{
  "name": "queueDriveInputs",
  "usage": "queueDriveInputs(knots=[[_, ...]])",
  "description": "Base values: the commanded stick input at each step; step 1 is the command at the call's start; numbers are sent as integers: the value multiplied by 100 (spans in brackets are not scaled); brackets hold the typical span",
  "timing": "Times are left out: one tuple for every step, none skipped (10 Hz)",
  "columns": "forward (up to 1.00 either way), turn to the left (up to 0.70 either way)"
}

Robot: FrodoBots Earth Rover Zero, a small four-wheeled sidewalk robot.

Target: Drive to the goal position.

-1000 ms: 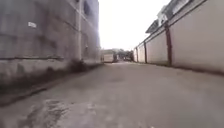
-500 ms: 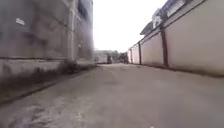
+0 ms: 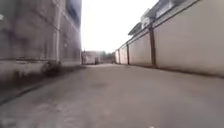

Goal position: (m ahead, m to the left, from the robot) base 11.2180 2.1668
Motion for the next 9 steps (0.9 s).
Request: queueDriveInputs(knots=[[50, 0], [50, 0], [50, 0], [50, 0], [50, 0], [50, 0], [50, 0], [50, 0], [50, 0]])
